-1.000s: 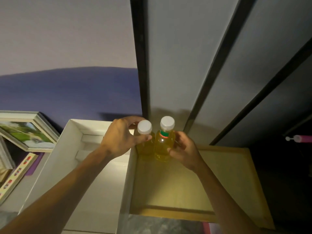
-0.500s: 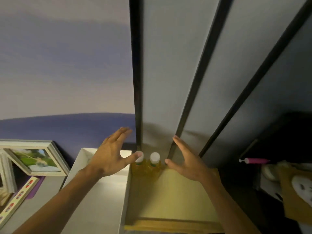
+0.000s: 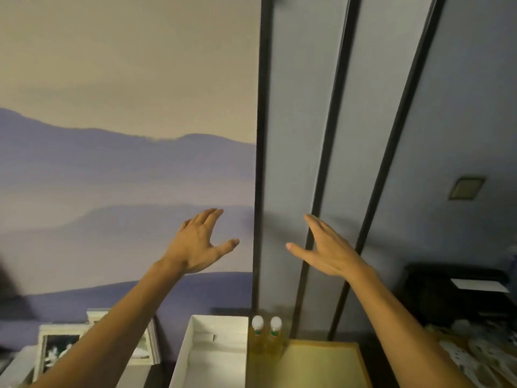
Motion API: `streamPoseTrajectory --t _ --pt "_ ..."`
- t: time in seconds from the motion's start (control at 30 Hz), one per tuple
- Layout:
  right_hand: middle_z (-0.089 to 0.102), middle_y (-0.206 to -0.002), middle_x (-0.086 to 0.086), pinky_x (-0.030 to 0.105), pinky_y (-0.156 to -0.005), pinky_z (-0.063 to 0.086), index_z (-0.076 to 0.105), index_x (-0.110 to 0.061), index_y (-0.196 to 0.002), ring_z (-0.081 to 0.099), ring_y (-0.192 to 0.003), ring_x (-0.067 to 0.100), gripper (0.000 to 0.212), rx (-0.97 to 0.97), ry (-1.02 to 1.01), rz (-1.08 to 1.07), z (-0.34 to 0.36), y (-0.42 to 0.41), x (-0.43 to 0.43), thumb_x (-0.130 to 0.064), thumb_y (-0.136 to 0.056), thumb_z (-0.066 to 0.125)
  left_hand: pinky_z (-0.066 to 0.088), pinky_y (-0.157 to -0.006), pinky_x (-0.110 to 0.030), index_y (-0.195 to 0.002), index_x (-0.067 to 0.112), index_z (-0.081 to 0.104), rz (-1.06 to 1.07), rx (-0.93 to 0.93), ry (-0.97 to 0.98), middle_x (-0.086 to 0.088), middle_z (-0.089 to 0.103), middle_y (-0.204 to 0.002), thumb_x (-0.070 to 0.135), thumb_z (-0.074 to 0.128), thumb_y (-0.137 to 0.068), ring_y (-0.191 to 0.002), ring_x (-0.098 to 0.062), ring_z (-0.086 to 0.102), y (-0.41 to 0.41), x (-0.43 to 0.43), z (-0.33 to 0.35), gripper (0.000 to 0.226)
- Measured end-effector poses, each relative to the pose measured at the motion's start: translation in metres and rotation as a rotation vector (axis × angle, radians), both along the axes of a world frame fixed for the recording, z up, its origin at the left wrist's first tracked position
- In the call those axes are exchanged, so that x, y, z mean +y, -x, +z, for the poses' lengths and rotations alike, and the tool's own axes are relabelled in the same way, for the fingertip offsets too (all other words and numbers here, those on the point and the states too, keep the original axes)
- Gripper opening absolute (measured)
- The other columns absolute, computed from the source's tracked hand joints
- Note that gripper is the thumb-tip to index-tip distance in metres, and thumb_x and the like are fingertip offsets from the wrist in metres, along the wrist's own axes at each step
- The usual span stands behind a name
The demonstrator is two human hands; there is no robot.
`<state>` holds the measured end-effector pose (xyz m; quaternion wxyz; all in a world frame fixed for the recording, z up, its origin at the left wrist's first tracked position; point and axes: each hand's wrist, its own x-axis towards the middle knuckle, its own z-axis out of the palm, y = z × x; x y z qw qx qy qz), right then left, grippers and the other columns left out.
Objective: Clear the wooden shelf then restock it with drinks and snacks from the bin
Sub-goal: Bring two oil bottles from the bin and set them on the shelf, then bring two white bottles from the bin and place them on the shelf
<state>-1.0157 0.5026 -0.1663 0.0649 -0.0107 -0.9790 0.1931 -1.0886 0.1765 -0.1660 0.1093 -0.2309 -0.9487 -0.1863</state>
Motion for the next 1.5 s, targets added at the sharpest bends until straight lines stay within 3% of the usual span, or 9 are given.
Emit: streamPoseTrajectory --t 0.4,0.93,1.23,1.33,1.5 --pt "0.017 -0.177 -0.003 0.045 -0.127 0.03 0.015 -0.021 -0.17 0.025 -0.161 0.02 0.108 0.098 -0.034 0.37 0.042 -0.003 -0.139 -0.085 -0.09 0.048 0.033 -0.122 -0.053 -0.163 0.023 0.031 0.435 0.09 -0.027 -0.004 0.034 -0.169 0.084 0.036 -0.092 -0.15 -0.029 0.04 -0.137 -0.139 0.021 0.094" --pt "0.022 -0.176 0.008 0.049 -0.124 0.031 0.018 -0.016 -0.169 0.03 -0.158 0.031 0.101 -0.01 0.051 0.884 0.002 -0.085 -0.521 -0.079 -0.095 0.048 0.039 -0.118 -0.053 -0.159 0.025 0.036 1.15 0.053 -0.071 -0.007 0.041 -0.164 0.081 0.042 -0.094 -0.144 -0.029 0.045 -0.399 -0.432 -0.007 0.085" --pt "0.038 -0.168 0.007 0.052 -0.114 0.042 0.03 -0.019 -0.164 0.042 -0.149 0.033 0.092 -0.133 -0.015 1.105 -0.068 -0.127 -0.71 -0.077 -0.094 0.049 0.041 -0.116 -0.053 -0.159 0.021 0.036 1.379 -0.119 -0.121 -0.009 0.041 -0.163 0.089 0.035 -0.089 -0.141 -0.029 0.048 -0.465 -0.564 -0.093 0.097" --pt "0.033 -0.171 0.004 0.054 -0.116 0.042 0.026 -0.023 -0.165 0.041 -0.151 0.032 0.102 -0.186 -0.081 1.158 -0.109 -0.119 -0.756 -0.086 -0.087 0.043 0.042 -0.116 -0.053 -0.16 0.021 0.036 1.41 -0.189 -0.154 -0.009 0.041 -0.163 0.087 0.036 -0.091 -0.141 -0.029 0.049 -0.458 -0.593 -0.136 0.095" --pt "0.029 -0.173 0.001 0.05 -0.119 0.037 0.024 -0.023 -0.167 0.035 -0.155 0.026 0.099 -0.293 -0.227 1.305 -0.197 -0.101 -0.832 -0.083 -0.091 0.046 0.044 -0.114 -0.049 -0.158 0.022 0.039 1.48 -0.311 -0.248 -0.008 0.047 -0.159 0.085 0.037 -0.092 -0.138 -0.027 0.052 -0.433 -0.626 -0.232 0.092"
